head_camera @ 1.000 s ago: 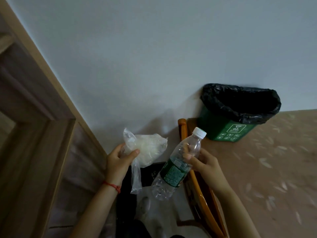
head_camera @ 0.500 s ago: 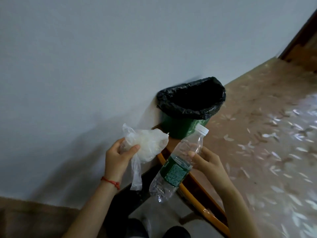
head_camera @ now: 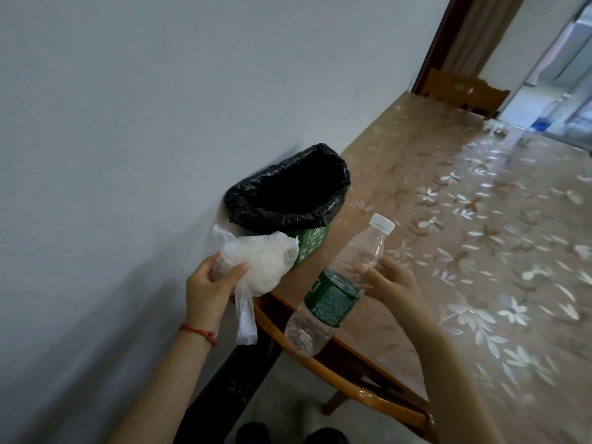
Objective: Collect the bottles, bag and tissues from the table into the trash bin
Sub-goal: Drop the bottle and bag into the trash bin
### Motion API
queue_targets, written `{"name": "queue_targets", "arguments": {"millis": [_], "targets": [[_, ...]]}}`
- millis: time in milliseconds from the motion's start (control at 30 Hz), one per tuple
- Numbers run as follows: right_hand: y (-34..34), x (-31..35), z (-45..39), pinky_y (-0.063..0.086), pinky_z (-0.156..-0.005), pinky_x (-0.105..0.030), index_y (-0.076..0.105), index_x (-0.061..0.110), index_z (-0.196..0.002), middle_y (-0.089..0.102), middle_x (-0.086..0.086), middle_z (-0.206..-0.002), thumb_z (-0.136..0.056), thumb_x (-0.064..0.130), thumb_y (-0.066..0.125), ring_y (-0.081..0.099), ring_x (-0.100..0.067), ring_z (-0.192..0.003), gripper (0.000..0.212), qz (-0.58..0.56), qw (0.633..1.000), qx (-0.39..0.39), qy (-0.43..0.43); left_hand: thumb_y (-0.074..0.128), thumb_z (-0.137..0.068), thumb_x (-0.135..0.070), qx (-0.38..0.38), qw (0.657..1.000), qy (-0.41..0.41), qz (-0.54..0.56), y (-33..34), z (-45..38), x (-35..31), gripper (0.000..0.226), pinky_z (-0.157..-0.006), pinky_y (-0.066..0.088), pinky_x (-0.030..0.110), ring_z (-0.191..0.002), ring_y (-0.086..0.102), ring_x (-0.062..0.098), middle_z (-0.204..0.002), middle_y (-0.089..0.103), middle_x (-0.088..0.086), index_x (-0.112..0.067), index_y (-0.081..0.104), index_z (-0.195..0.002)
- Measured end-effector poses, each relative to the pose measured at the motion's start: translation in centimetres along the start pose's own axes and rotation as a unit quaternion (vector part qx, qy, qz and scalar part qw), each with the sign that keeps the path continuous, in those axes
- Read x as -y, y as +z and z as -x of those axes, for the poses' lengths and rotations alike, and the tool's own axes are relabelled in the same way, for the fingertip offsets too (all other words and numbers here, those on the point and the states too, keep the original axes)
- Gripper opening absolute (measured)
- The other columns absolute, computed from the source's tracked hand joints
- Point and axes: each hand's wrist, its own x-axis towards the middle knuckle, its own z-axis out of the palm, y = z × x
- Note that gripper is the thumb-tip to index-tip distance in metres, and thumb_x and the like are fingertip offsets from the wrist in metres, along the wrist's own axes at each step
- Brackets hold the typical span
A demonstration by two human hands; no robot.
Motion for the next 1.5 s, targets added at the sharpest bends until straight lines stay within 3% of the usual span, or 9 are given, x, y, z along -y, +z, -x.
{"name": "queue_targets", "arguments": {"millis": [233,400,567,800,933,1200,1267,1400,1500], "targets": [[-1.0,2.8,-5.4,0.057,-0.069,-0.026,0.061,0.021,-0.100,0.074,0.006,-0.080,-0.073,0.035,0.063,0.069,-0.012,-0.078,0.031,0.026,0.999,-0.021,-0.038,0.071,-0.075,-0.011,-0.024,1.000,0.005,0.010,-0.2,-2.0,-0.9,0.013,-0.058,0.054,0.013,-0.074,0.062,0.011,-0.080,0.065,-0.003,-0.019,0.063,-0.082],[-1.6,5.3,-9.9,0.058,-0.069,-0.025,0.061,0.020,-0.098,0.070,-0.001,-0.087,-0.084,0.021,0.061,0.069,-0.010,-0.075,0.014,0.031,0.997,-0.037,-0.057,0.070,-0.076,-0.007,-0.038,0.999,0.003,0.023,0.1,-2.7,-1.1,0.014,-0.053,0.051,0.010,-0.070,0.060,0.010,-0.077,0.063,-0.004,-0.012,0.062,-0.087],[-1.6,8.1,-12.8,0.055,-0.068,-0.023,0.060,0.011,-0.104,0.068,-0.006,-0.091,-0.085,0.029,0.059,0.067,-0.014,-0.076,0.026,0.020,0.996,-0.034,-0.075,0.070,-0.076,-0.008,-0.036,0.999,0.000,0.029,0.5,-2.9,-1.1,0.016,-0.054,0.051,0.011,-0.072,0.061,0.011,-0.079,0.064,-0.002,-0.021,0.062,-0.078],[0.1,8.7,-17.0,0.054,-0.083,-0.035,0.058,0.016,-0.092,0.064,-0.013,-0.100,-0.085,0.036,0.060,0.064,-0.027,-0.089,0.021,-0.035,0.997,-0.063,-0.035,0.071,-0.075,-0.011,-0.048,0.998,-0.020,0.024,1.0,-2.9,-1.0,0.017,-0.057,0.054,0.014,-0.076,0.063,0.012,-0.083,0.066,-0.003,-0.024,0.062,-0.079],[1.7,7.1,-18.9,0.055,-0.081,-0.033,0.058,0.006,-0.106,0.066,-0.011,-0.102,-0.083,0.037,0.062,0.066,-0.021,-0.089,0.039,-0.016,0.996,-0.082,-0.020,0.071,-0.075,-0.010,-0.048,0.998,-0.031,0.025,1.4,-2.9,-0.7,0.018,-0.057,0.054,0.014,-0.078,0.064,0.013,-0.087,0.067,0.001,-0.012,0.064,-0.092],[3.9,3.8,-19.2,0.043,-0.049,-0.006,0.062,0.014,-0.106,0.061,0.013,-0.075,-0.083,0.045,0.061,0.055,0.004,-0.063,0.039,0.167,0.982,-0.072,-0.045,0.072,-0.074,-0.010,-0.053,0.997,-0.042,0.031,1.5,-3.0,-0.2,0.021,-0.064,0.057,0.021,-0.085,0.066,0.020,-0.091,0.068,0.005,-0.010,0.064,-0.093],[3.9,3.3,-18.9,0.049,-0.063,-0.014,0.061,0.014,-0.110,0.067,0.007,-0.085,-0.083,0.048,0.059,0.059,-0.001,-0.071,0.044,0.214,0.974,-0.064,-0.049,0.072,-0.074,-0.011,-0.053,0.997,-0.038,0.029,1.7,-3.0,-0.2,0.019,-0.065,0.057,0.023,-0.085,0.066,0.019,-0.091,0.068,0.004,-0.012,0.064,-0.091],[3.3,2.2,-17.9,0.041,-0.096,-0.035,0.042,0.010,-0.136,0.057,-0.007,-0.128,-0.083,0.053,0.055,0.051,-0.021,-0.119,0.070,0.291,0.953,-0.070,-0.041,0.071,-0.075,-0.011,-0.056,0.998,-0.013,0.014,2.1,-3.2,-0.8,0.015,-0.058,0.054,0.016,-0.078,0.065,0.014,-0.085,0.067,0.002,-0.012,0.064,-0.087],[2.5,1.2,-16.1,0.037,-0.101,-0.040,0.041,0.012,-0.135,0.055,-0.007,-0.131,-0.084,0.051,0.054,0.046,-0.023,-0.123,0.066,0.352,0.930,-0.075,-0.076,0.069,-0.076,-0.009,-0.058,0.998,0.009,0.010,2.5,-3.4,-1.5,0.012,-0.053,0.051,0.012,-0.072,0.062,0.011,-0.079,0.065,-0.001,-0.008,0.063,-0.086]]}}
